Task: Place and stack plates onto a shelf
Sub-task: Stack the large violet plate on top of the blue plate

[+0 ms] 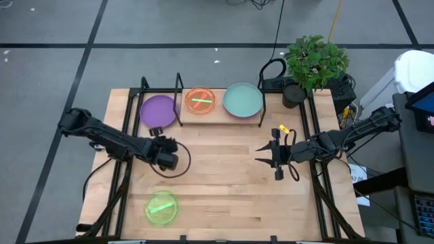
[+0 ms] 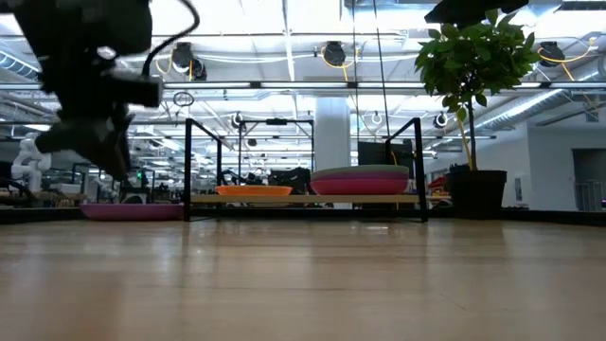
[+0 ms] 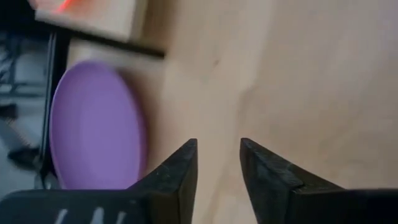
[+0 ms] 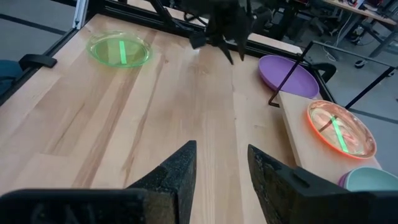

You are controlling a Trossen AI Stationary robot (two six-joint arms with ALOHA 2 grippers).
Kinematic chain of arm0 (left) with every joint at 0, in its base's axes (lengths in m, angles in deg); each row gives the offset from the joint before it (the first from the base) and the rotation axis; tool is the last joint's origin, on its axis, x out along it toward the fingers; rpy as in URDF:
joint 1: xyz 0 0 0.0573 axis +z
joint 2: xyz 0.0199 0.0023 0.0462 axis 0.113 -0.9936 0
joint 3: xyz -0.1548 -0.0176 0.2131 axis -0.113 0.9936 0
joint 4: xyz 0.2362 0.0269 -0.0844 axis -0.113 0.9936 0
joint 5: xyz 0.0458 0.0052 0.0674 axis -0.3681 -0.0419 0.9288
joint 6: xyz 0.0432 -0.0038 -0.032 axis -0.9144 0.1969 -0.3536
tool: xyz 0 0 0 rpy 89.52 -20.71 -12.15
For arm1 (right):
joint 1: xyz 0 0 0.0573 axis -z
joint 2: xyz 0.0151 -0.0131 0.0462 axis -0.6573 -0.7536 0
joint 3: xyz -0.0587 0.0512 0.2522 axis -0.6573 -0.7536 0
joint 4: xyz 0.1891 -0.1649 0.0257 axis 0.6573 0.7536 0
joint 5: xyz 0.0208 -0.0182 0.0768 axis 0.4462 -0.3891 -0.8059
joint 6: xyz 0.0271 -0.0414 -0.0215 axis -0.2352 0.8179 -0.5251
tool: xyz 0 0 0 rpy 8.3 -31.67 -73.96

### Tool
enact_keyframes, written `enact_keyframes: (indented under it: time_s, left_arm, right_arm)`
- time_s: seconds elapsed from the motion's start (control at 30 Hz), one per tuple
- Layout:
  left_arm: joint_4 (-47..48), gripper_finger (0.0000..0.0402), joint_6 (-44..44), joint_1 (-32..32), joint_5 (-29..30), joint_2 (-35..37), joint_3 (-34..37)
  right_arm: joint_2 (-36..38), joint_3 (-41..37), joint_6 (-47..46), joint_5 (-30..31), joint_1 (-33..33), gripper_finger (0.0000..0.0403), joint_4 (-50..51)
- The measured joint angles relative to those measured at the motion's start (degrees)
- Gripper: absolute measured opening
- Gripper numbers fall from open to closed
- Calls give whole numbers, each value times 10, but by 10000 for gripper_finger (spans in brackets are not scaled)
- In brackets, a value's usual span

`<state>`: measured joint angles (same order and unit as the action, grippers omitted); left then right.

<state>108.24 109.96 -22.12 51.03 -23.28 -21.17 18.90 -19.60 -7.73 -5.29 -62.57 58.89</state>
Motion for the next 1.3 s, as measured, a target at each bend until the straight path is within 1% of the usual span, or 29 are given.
enact_keyframes:
  time_s: [0.1, 0.2, 0.3, 0.37, 0.53, 0.67, 0.8, 0.93, 1.07, 1.17, 1.3]
  left_arm:
    - [-3, 114, 22, 21, 17, 0, 34]
    - [-9, 111, 46, 43, 28, 0, 59]
    - [-25, 111, 50, 64, 33, 0, 76]
    - [-62, 111, 47, 77, 34, 0, 83]
    - [-131, 111, 0, 113, 41, 0, 85]
    - [-136, 112, 13, 143, 50, 0, 85]
    - [-152, 136, 12, 157, 59, 0, 85]
    - [-173, 180, -13, 166, 80, -1, 85]
    - [-170, 216, -14, 192, 79, -2, 85]
    - [-171, 224, -16, 216, 72, -2, 85]
    - [-173, 225, -24, 241, 30, -2, 85]
  right_arm:
    - [0, 0, 2, 0, 0, 125, 0]
    - [0, 0, 11, 0, 0, 125, -1]
    - [0, 0, 14, 0, 0, 125, -3]
    - [0, 0, 14, 1, 0, 125, -3]
    - [0, 0, 14, 1, 0, 125, -3]
    - [0, 0, 14, 1, 0, 125, -3]
    - [0, 0, 14, 1, 0, 125, -3]
    - [0, 0, 14, 2, 0, 125, -3]
    - [0, 0, 13, 2, 0, 125, -3]
    - [0, 0, 10, 2, 0, 125, -3]
    - [0, 0, 10, 2, 0, 125, -12]
